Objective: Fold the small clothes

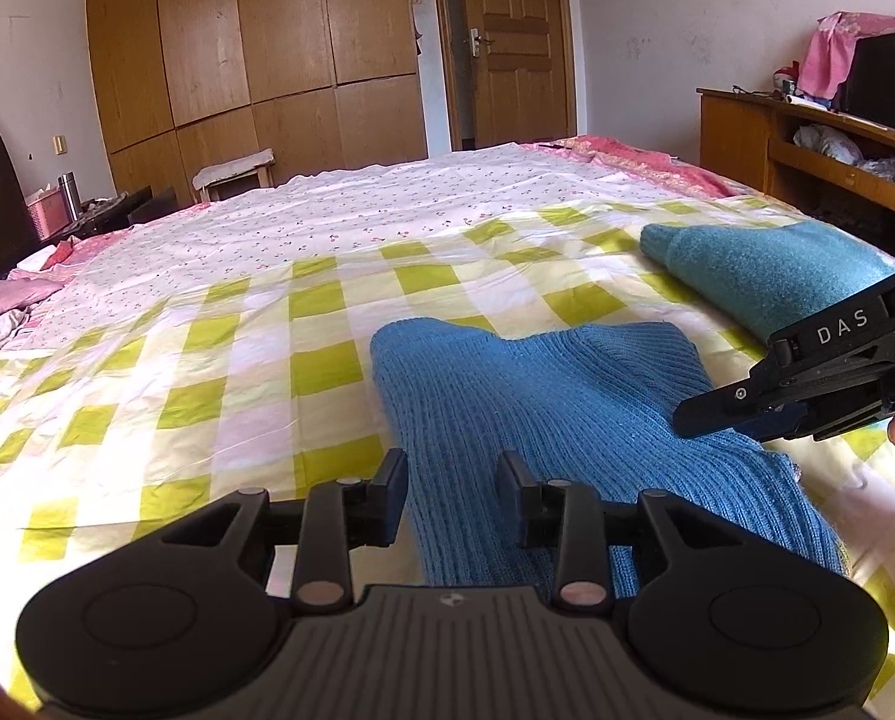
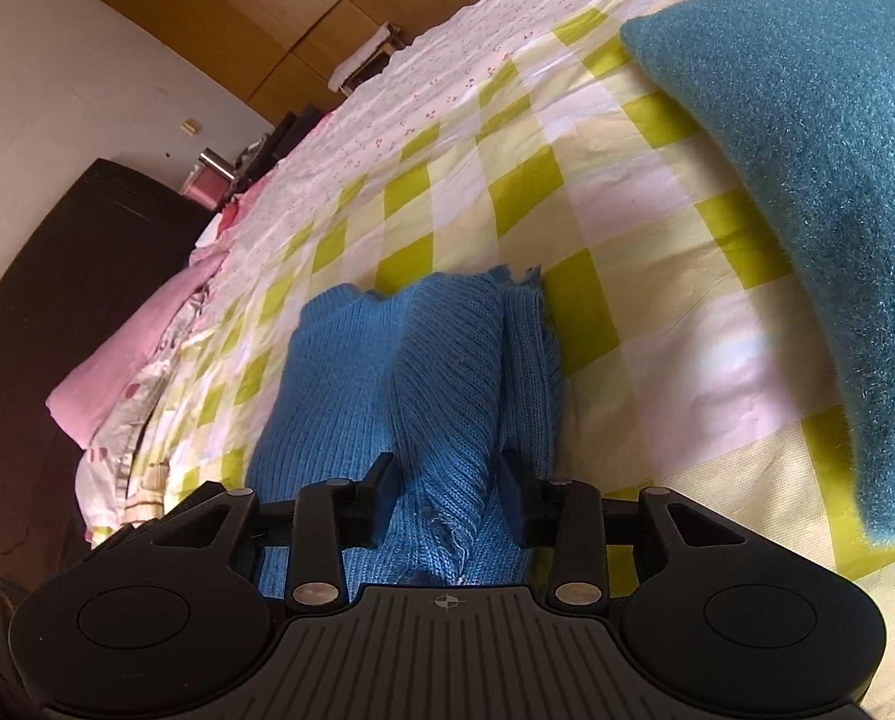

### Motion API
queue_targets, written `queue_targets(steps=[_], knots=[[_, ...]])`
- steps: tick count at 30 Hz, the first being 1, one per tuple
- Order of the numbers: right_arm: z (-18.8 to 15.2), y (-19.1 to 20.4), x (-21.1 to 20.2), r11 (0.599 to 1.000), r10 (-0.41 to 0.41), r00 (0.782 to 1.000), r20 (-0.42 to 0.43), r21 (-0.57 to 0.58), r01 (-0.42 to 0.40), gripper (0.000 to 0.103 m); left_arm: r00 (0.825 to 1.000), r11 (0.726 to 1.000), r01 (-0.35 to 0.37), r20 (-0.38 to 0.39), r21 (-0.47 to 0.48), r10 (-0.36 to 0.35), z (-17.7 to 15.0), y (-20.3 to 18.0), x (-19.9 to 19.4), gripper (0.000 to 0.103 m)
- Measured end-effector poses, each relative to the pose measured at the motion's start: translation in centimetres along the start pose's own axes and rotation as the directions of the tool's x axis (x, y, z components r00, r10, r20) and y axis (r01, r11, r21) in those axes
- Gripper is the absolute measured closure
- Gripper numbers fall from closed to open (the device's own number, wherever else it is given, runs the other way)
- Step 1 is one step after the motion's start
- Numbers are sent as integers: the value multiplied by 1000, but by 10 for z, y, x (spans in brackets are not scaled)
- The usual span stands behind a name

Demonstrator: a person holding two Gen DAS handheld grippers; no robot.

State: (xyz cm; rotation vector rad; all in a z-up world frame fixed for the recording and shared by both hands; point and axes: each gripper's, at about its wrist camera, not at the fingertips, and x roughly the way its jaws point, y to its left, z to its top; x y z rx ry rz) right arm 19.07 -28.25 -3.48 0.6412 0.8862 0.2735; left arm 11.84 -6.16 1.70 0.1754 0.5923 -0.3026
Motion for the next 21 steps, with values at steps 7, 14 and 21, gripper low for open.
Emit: queue_targets(steps=[7,14,21], knots=[[-6,15,-24,997,36,999,-16,-71,-37,91,1000,1000,6,19,7,-6,-1,-1,-11,64],[-14,7,-10,991,-90,995,-31,-107,86,92,1000,999,4,3,37,-4,-8,-7,-5,62],[-12,8,-20,993,-69,998,2,-97,69,86,1000,1000,-4,22,23,4,-6,-1,-15,62]])
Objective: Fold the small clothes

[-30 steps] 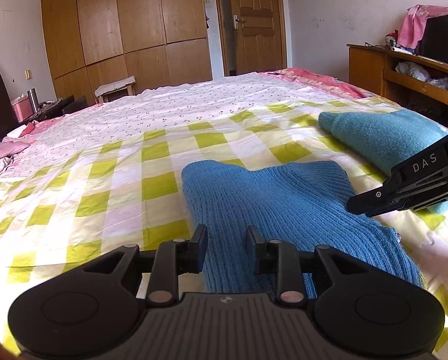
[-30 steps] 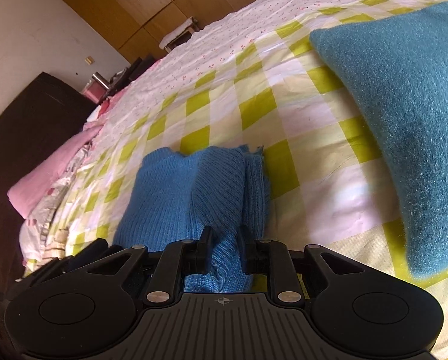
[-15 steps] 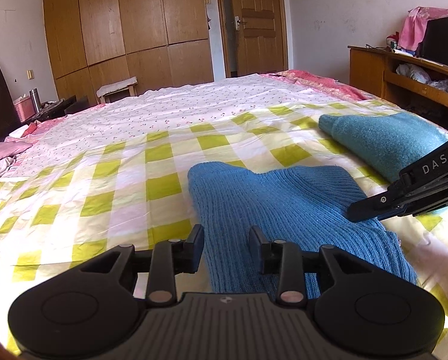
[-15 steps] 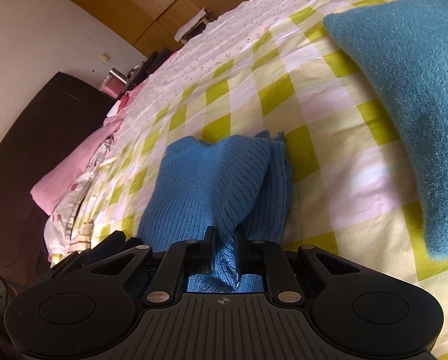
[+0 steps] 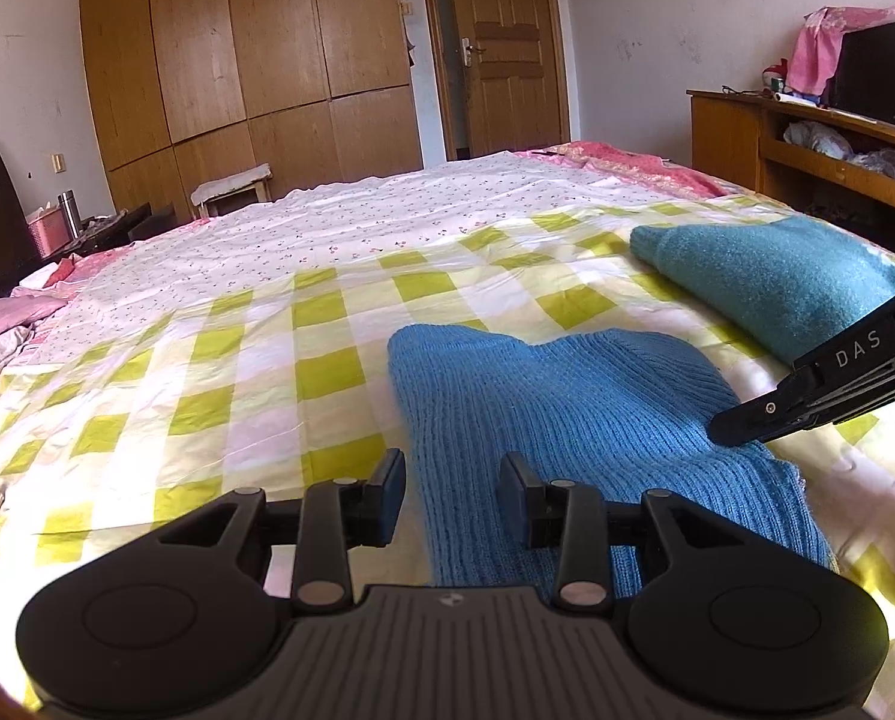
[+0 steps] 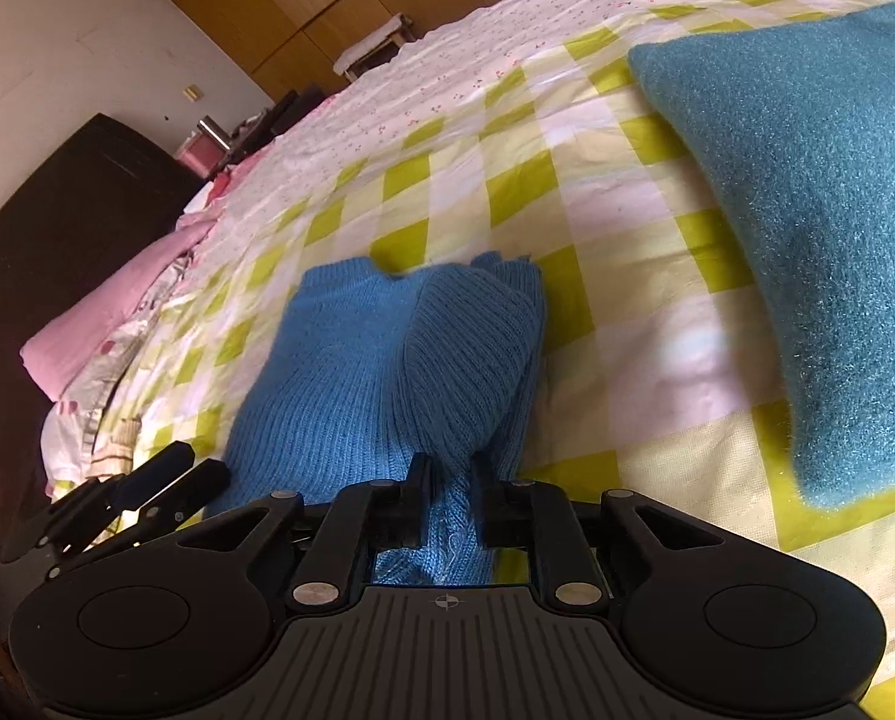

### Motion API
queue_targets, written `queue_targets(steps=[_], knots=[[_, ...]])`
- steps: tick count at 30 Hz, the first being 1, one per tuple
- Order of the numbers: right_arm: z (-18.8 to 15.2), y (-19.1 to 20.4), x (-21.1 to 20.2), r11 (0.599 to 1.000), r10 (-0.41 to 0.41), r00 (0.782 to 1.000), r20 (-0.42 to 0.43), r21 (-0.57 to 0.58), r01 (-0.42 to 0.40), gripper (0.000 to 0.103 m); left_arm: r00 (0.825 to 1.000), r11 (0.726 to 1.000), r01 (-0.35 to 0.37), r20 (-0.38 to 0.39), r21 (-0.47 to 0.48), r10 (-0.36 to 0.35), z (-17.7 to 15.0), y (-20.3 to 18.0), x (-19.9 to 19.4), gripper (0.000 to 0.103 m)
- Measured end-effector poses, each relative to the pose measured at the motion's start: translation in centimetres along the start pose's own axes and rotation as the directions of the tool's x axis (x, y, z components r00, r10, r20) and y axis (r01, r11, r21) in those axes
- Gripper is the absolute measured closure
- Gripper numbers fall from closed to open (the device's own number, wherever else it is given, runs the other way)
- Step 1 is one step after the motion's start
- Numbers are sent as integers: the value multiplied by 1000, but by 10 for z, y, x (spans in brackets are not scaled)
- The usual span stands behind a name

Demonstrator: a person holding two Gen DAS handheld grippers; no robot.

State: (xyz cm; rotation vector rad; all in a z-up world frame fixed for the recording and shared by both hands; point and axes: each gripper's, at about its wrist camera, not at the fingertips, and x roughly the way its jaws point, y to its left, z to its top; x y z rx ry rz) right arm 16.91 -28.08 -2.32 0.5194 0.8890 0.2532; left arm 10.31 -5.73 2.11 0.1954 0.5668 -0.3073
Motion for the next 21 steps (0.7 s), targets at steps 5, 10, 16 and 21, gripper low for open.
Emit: queue_targets(steps=[5,10,16,21], knots=[[0,5,-12,1000,-20,998,65,-14,21,83,1000,998,-1,-11,-67,1,-1,9,1,61],[-1,7,-8,998,-44,997,62,-35,46,58,999,993,24,-34,-117,-28,-1,12,5,58],[-7,6,11,997,-65,998,2,-43,65,52,998,993,47,-39,-108,-52,0,11,7,50],[-8,2,16,999,-32,999,-9,-16,32,52,996,986,82,-33,-146,-88,-5,21,11,42]])
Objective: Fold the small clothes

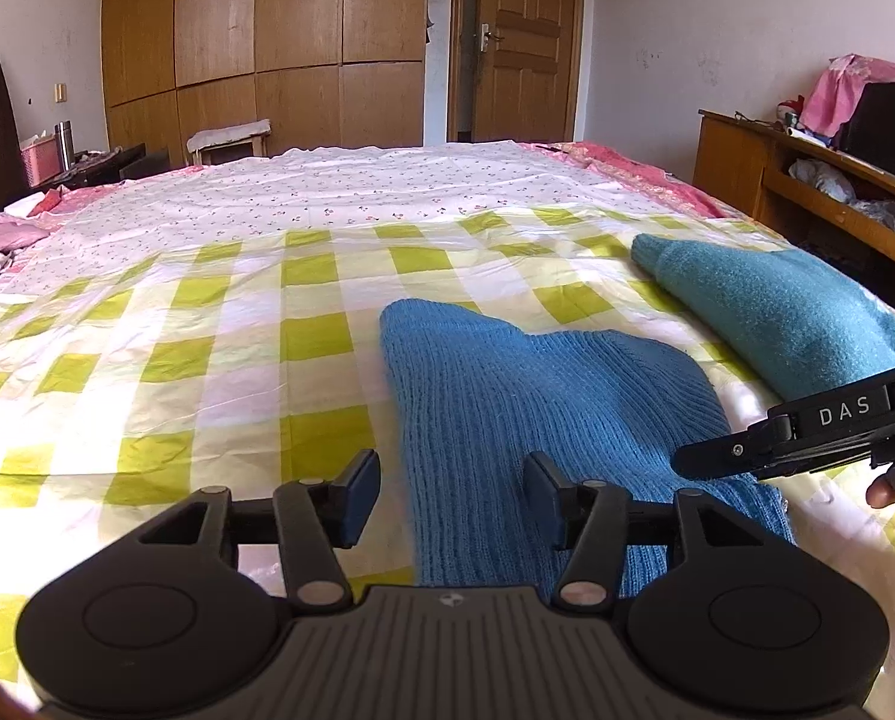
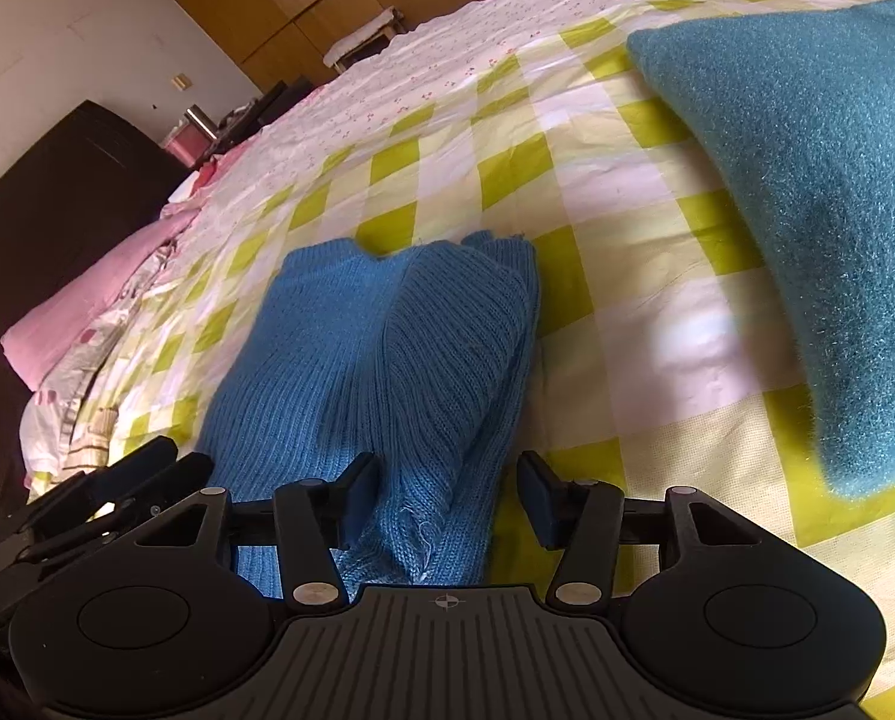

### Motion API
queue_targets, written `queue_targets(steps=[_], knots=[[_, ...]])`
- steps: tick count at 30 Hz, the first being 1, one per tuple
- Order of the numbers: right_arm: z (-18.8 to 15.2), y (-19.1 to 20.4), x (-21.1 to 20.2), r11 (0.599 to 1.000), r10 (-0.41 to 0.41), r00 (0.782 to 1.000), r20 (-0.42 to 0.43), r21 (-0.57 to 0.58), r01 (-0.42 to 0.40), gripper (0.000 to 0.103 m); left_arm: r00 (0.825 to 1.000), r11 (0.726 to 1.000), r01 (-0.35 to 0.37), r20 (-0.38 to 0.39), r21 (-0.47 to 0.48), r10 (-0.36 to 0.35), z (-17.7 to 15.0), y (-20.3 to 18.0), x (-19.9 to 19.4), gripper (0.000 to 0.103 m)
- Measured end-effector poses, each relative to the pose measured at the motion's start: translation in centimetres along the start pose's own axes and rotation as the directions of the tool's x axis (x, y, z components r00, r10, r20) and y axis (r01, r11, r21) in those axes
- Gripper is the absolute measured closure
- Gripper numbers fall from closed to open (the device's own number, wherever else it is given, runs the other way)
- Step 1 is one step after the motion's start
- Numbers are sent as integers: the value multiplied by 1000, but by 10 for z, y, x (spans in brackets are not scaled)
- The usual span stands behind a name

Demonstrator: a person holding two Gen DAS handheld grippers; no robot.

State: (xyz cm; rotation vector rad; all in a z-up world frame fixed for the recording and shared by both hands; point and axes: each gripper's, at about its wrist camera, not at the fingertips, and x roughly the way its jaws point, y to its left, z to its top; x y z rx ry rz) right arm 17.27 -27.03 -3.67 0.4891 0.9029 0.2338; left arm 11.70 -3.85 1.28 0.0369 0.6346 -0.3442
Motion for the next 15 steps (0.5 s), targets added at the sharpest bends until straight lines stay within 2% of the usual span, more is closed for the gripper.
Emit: queue_targets(steps=[6,13,15], knots=[[2,-3,8,999,40,999,-7,26,-39,52,997,989,77,-8,-123,-79,-3,25,7,36],[3,-5,13,996,75,997,-21,53,-74,53,978,967,194,-39,-163,-203,-5,25,19,38],[2,-4,16,994,89,996,-31,62,-87,59,977,968,199,-50,-154,-208,-6,23,20,39]])
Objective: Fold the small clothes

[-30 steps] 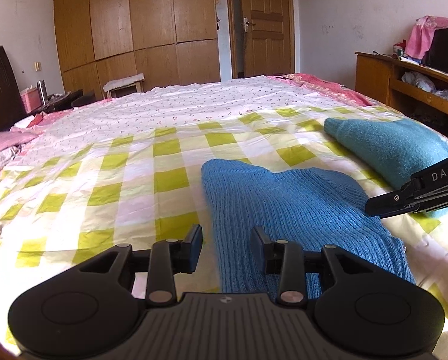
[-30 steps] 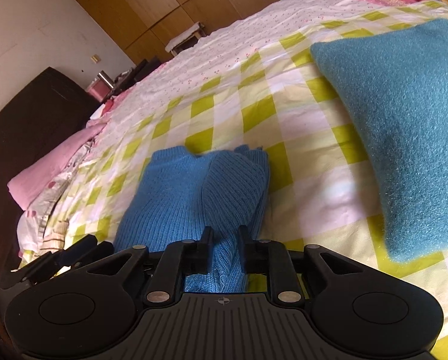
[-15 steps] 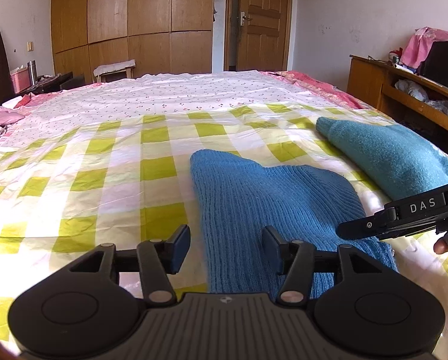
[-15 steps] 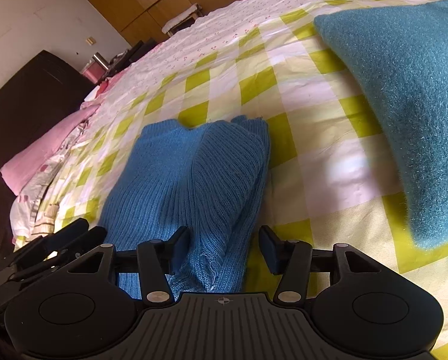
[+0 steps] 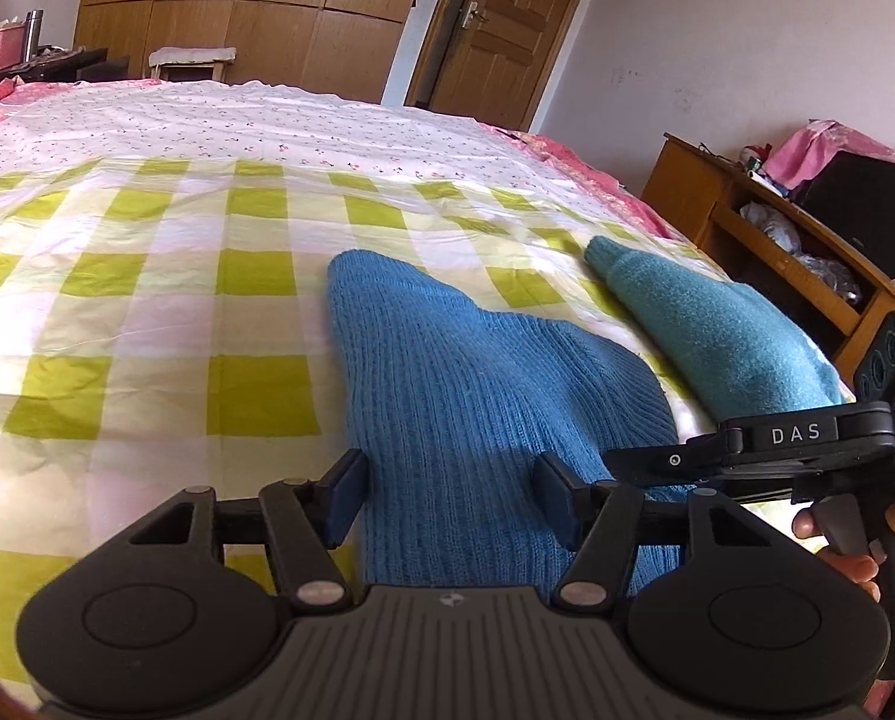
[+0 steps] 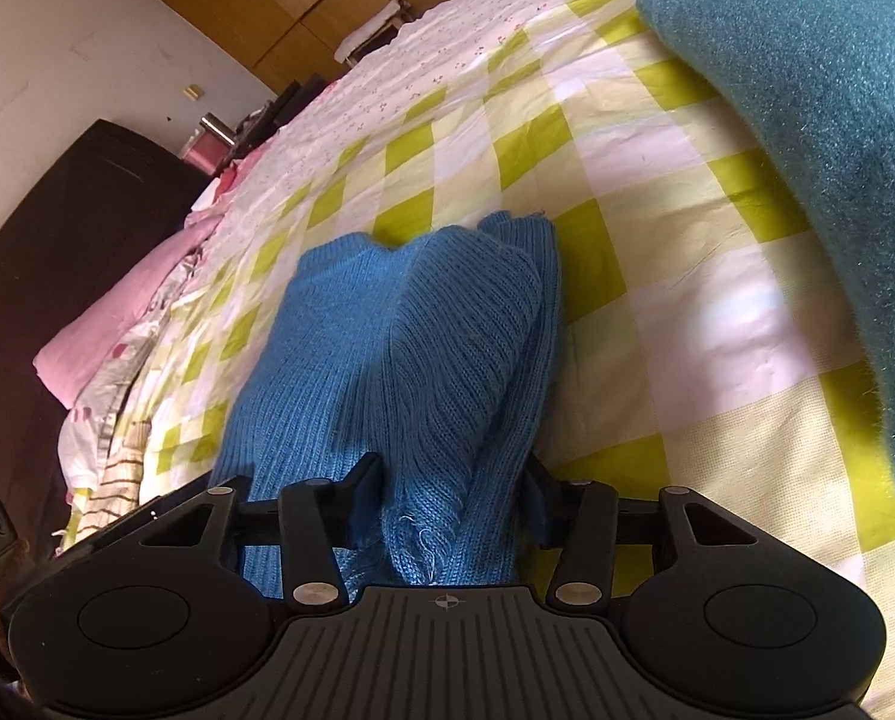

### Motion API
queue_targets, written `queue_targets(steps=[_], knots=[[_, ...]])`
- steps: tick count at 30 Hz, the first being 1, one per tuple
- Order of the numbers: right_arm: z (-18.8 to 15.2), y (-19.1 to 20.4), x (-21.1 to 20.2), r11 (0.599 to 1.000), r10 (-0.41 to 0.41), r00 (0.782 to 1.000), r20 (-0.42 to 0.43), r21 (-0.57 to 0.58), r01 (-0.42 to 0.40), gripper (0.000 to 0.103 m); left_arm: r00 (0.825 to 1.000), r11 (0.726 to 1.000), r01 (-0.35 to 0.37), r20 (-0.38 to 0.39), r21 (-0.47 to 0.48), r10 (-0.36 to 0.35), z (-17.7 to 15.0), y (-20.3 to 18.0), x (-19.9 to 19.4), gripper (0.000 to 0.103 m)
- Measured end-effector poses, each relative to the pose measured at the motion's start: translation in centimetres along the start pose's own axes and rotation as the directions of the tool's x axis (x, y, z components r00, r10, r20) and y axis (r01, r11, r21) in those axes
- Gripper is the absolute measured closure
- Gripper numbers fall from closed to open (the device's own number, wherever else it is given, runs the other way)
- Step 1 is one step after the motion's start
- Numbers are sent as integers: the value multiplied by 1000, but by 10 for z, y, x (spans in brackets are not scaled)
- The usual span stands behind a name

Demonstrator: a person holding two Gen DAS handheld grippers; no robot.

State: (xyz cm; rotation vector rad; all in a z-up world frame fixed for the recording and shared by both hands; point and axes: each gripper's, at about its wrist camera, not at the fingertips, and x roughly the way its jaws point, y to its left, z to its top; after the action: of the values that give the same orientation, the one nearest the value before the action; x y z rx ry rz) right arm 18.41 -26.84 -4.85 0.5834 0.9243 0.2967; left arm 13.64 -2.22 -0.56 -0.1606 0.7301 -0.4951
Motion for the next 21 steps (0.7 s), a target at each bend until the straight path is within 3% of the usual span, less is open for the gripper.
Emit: queue_targets(steps=[6,9,13,21], knots=[[-9,14,5,998,63,997,-41,-9,-64,67,1000,1000,-17,-5,11,17,-7,6,-23,44],[-18,30,7,993,77,993,-86,-77,-84,67,999,999,-43,-11,1,43,-18,13,-41,44],[-18,38,1,989,8,998,-62,-145,-16,68,995,995,-96,1,38,96,-26,6,-55,44],[-13,34,-5,989,-53,998,19,-140,55,68,975,957,-221,47,190,216,-24,-31,-51,44]])
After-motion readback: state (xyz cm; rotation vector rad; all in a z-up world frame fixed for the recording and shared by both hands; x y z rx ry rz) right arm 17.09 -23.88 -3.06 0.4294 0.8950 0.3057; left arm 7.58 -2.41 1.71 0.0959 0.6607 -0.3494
